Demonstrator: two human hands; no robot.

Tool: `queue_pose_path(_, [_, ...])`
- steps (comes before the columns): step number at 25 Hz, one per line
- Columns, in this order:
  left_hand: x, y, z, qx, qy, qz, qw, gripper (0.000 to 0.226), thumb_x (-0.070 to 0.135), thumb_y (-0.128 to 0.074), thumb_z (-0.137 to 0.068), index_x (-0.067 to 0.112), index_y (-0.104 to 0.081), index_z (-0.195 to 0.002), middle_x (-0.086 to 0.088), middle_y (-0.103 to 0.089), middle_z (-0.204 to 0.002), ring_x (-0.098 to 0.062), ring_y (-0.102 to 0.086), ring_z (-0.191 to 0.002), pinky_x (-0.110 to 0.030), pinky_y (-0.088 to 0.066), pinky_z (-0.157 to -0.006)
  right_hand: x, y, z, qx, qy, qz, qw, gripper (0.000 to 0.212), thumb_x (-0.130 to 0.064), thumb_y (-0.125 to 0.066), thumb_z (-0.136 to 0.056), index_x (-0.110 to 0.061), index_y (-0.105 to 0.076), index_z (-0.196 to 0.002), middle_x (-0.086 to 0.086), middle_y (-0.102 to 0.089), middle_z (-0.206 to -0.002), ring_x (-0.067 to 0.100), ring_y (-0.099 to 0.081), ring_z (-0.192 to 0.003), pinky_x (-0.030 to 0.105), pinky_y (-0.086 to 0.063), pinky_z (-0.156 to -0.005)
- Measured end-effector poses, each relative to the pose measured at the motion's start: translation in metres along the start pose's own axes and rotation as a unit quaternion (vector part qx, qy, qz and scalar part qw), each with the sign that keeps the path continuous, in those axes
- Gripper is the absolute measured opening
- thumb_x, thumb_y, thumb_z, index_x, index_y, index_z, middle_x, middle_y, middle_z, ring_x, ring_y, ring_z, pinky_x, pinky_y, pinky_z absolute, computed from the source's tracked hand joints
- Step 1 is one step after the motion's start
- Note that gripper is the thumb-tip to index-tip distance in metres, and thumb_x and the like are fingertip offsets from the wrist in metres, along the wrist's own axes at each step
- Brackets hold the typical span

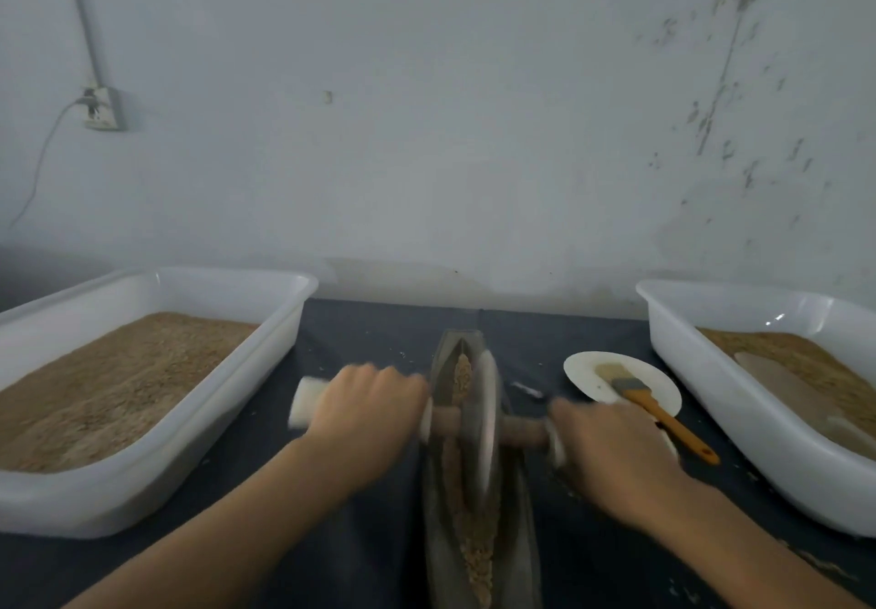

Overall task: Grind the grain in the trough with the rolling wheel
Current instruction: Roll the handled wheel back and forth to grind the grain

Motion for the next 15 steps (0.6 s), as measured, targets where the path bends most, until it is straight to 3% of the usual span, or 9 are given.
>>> queue_pose_path(3, [-0.001,0.000,0.043,-0.039,-0.043,0.022,0.998,0.052,0.041,-0.063,-0.079,0.041,-0.011,-0.078,0.012,-0.051,-0.084,-0.016,-0.060,-0.086,-0.031,-0.026,-0.061,-0.004,0.018,0.034,-0.102,0.010,-0.009,0.995,0.032,-0.042,-0.053,-0.081,-0.038,-0.023,-0.074,-0.013,-0.039,-0.069,0.009,-0.039,-0.063,0.033,-0.030,-0.057])
queue_pose_path(5, [-0.004,0.000,0.037,-0.049,-0.043,-0.002,0.998,0.054,0.041,-0.063,-0.079,0.040,-0.009,-0.078,0.010,-0.055,-0.091,-0.016,-0.058,-0.086,-0.032,-0.026,-0.062,-0.009,0.020,0.030,-0.138,0.016,-0.012,0.990,0.030,-0.042,-0.056,-0.083,-0.038,-0.027,-0.076,-0.011,-0.043,-0.072,0.008,-0.042,-0.066,0.033,-0.034,-0.061])
queue_pose_path(10, [-0.013,-0.014,-0.035,-0.001,0.040,0.015,0.999,0.021,0.033,-0.060,-0.087,0.028,-0.040,-0.089,0.005,-0.062,-0.092,-0.015,-0.052,-0.074,-0.030,-0.040,-0.069,-0.004,0.014,-0.042,0.049,-0.016,0.030,0.998,0.020,-0.029,-0.060,-0.087,-0.025,-0.045,-0.099,-0.002,-0.064,-0.093,0.019,-0.060,-0.081,0.033,-0.045,-0.069])
queue_pose_path(13, [-0.014,-0.014,-0.050,0.014,0.063,0.018,0.998,0.014,0.031,-0.059,-0.089,0.025,-0.049,-0.096,0.003,-0.064,-0.095,-0.018,-0.061,-0.083,-0.032,-0.045,-0.074,-0.003,0.017,-0.067,0.053,-0.024,0.049,0.997,0.021,-0.027,-0.061,-0.086,-0.021,-0.048,-0.101,0.002,-0.065,-0.097,0.026,-0.061,-0.085,0.035,-0.039,-0.066])
queue_pose_path(15, [-0.009,-0.011,-0.030,-0.002,0.040,0.033,0.999,0.017,0.032,-0.060,-0.088,0.027,-0.046,-0.096,0.005,-0.063,-0.097,-0.017,-0.060,-0.085,-0.031,-0.043,-0.074,-0.004,0.017,-0.043,0.036,0.000,0.040,0.999,0.023,-0.031,-0.062,-0.086,-0.024,-0.047,-0.101,-0.002,-0.063,-0.093,0.019,-0.060,-0.079,0.032,-0.042,-0.065])
Point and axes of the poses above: each hand's wrist, its own z-axis away from the middle knuckle, its own y-axis out of the back of the hand, x = y × z, the point moved 2 cm from there along -z, towards the middle knuckle
